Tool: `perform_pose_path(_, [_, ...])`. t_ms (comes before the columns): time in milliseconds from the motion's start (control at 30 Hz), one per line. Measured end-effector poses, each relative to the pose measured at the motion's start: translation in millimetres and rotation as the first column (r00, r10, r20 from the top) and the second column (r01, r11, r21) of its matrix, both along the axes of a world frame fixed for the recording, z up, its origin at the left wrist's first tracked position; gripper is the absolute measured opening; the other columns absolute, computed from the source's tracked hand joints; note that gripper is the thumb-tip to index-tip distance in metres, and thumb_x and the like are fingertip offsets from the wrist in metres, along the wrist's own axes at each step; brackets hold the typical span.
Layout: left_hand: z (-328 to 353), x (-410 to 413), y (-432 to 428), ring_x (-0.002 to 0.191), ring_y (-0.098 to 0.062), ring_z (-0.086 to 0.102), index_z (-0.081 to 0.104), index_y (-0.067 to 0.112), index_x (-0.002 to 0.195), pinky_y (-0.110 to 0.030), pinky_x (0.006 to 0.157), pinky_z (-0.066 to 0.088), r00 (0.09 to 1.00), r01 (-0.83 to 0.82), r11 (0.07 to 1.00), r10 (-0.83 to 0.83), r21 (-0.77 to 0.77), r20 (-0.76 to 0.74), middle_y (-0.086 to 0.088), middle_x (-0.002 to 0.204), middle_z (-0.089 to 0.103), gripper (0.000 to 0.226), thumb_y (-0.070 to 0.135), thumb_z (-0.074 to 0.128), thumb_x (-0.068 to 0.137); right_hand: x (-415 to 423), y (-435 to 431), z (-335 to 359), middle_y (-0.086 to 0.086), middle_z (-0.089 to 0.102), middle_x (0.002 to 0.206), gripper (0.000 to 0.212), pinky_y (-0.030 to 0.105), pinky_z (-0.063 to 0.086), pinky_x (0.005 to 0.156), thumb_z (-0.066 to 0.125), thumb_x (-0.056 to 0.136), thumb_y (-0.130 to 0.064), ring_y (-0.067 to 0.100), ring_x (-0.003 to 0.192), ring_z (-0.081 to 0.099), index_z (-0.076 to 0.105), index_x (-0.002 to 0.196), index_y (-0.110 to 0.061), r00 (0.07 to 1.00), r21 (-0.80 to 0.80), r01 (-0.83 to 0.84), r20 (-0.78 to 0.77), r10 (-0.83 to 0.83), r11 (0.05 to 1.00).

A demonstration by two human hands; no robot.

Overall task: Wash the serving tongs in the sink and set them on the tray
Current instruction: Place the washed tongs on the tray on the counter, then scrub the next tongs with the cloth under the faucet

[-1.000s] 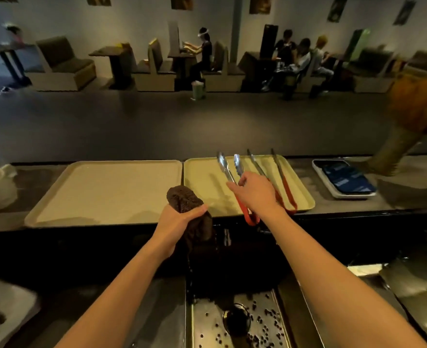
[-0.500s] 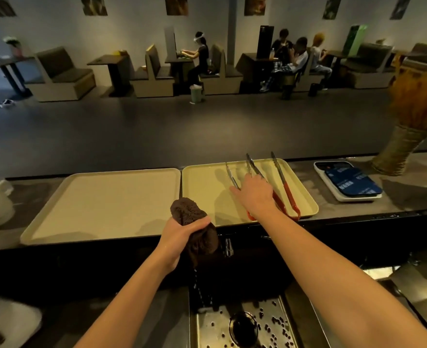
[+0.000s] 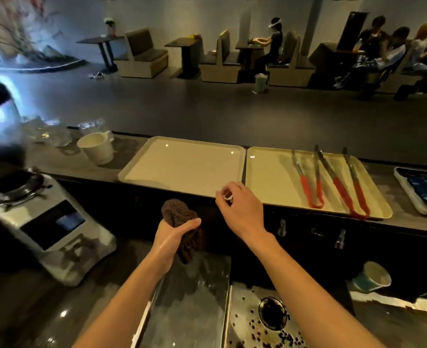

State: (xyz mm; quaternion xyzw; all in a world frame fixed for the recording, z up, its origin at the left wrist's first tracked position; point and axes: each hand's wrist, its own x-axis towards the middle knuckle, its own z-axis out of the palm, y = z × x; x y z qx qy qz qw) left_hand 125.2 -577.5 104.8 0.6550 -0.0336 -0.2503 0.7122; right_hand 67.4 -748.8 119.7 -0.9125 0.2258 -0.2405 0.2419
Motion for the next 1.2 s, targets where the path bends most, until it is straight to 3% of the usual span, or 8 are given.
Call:
perform_pose_path(167, [-8,-6,84,0.079,-0.013,0.071,0.067,0.018,0.093,-0.019,0.060,0.054,0.986,-0.163,0.986,0.162,0.039,0.031,0.002,0.082,0.074,0.024,0.007,0.081,0.076,21,87,-7,-0.014,0.057,0.086,0.019,0.027,0.042,0.061,0.050,0.097,-0.047,0.004,0.077,0.054,0.057,0.090,-0.031,0.980,0.048,-0.196,0.033,0.195,0.979])
perform_pose_path(367, [-40,-15,201,0.083,-0.028,0.072,0.070,0.009,0.091,-0.036,0.071,0.057,0.932,-0.363,0.922,0.362,0.134,0.032,-0.007,0.083,0.075,0.020,0.005,0.080,0.074,34,206,-34,-0.014,0.059,0.086,0.015,0.026,0.039,0.062,0.054,0.095,-0.044,0.002,0.076,0.052,0.059,0.091,-0.030,0.907,0.097,-0.421,0.006,0.422,0.902])
perform_pose_path(667, [-90,-66,350,0.077,-0.027,0.066,0.069,0.013,0.082,-0.034,0.074,0.053,0.737,-0.644,0.738,0.669,0.202,-0.093,-0.010,0.081,0.071,0.016,-0.002,0.072,0.079,24,366,-110,-0.009,0.060,0.096,0.016,0.037,0.050,0.073,0.053,0.095,-0.042,0.014,0.087,0.060,0.058,0.094,-0.027,0.707,0.220,-0.636,-0.218,0.673,0.739])
perform_pose_path(767, [-105,-84,384,0.077,-0.031,0.070,0.069,0.013,0.086,-0.036,0.072,0.055,0.690,-0.681,0.708,0.706,0.184,-0.159,-0.014,0.083,0.073,0.013,0.012,0.075,0.074,24,405,-139,0.001,0.058,0.106,0.016,0.039,0.046,0.074,0.054,0.094,-0.036,0.028,0.094,0.061,0.056,0.100,-0.021,0.605,0.257,-0.683,-0.325,0.726,0.684])
perform_pose_path(867, [-115,-97,407,0.081,-0.027,0.066,0.063,0.013,0.088,-0.033,0.072,0.053,0.579,-0.759,0.622,0.780,0.192,-0.235,-0.010,0.084,0.069,0.013,0.004,0.070,0.082,28,435,-160,0.009,0.053,0.115,0.029,0.041,0.044,0.080,0.053,0.096,-0.039,0.035,0.104,0.058,0.055,0.115,-0.017,0.528,0.261,-0.692,-0.452,0.719,0.673])
perform_pose_path(1000, [-126,-102,428,0.074,-0.029,0.064,0.066,0.005,0.085,-0.030,0.061,0.053,0.546,-0.779,0.591,0.803,0.209,-0.238,-0.010,0.077,0.067,0.006,0.000,0.067,0.083,41,470,-179,0.011,0.047,0.129,0.043,0.038,0.043,0.097,0.049,0.097,-0.049,0.033,0.121,0.052,0.052,0.128,-0.020,0.459,0.307,-0.643,-0.580,0.673,0.702])
perform_pose_path(1100, [-140,-102,439,0.078,-0.031,0.066,0.068,0.007,0.083,-0.036,0.070,0.053,0.496,-0.789,0.565,0.818,0.243,-0.290,-0.013,0.080,0.070,0.005,0.004,0.071,0.080,45,488,-196,0.012,0.039,0.145,0.057,0.040,0.039,0.106,0.046,0.097,-0.055,0.033,0.134,0.043,0.042,0.141,-0.017,0.441,0.284,-0.616,-0.649,0.621,0.735])
perform_pose_path(1200, [-150,-100,446,0.086,-0.035,0.070,0.071,0.008,0.091,-0.047,0.082,0.056,0.500,-0.770,0.583,0.804,0.261,-0.322,-0.018,0.090,0.074,0.016,0.009,0.076,0.076,45,497,-213,0.013,0.041,0.142,0.062,0.040,0.041,0.103,0.051,0.095,-0.057,0.033,0.131,0.045,0.040,0.141,-0.016,0.476,0.229,-0.602,-0.667,0.573,0.765])
